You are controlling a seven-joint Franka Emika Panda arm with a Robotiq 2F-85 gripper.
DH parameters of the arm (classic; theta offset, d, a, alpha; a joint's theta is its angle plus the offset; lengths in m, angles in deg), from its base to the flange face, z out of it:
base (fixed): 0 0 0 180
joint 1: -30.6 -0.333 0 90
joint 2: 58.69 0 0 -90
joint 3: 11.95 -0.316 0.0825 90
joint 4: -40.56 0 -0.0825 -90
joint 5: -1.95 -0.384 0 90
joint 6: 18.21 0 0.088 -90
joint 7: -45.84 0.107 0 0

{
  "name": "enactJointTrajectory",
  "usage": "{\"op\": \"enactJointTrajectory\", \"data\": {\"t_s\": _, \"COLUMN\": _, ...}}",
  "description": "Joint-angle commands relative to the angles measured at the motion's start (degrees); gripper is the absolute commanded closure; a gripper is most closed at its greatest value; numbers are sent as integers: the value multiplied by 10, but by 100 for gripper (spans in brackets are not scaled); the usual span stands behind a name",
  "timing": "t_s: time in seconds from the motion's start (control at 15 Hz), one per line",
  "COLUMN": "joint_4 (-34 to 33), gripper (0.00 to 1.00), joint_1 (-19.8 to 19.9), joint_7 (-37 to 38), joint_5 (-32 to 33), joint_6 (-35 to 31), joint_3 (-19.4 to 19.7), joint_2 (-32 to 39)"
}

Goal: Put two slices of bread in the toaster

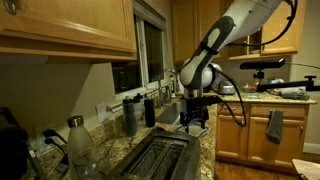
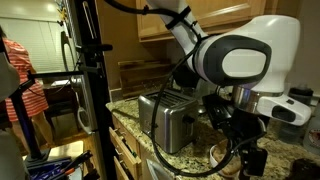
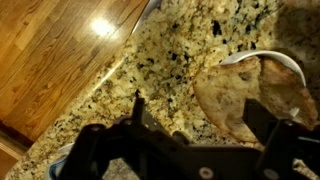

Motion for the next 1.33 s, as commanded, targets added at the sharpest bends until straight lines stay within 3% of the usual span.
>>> {"op": "enactJointTrajectory", "data": {"t_s": 0.0, "joint_4": 34, "gripper": 0, "joint_1": 23, "joint_7": -54, "joint_5": -37, "joint_6": -36, "joint_3": -8, "joint_2": -26}}
{"op": "enactJointTrajectory", "data": {"t_s": 1.0, "joint_4": 8, "gripper": 0, "joint_1": 96, "joint_7": -257, "joint_5": -215, "joint_6": -61, "joint_3": -47, "joint_2": 33}}
{"op": "enactJointTrajectory", "data": {"t_s": 1.27, "joint_4": -14, "gripper": 0, "joint_1": 106, "joint_7": -281, "joint_5": -239, "joint_6": -58, "joint_3": -65, "joint_2": 58}}
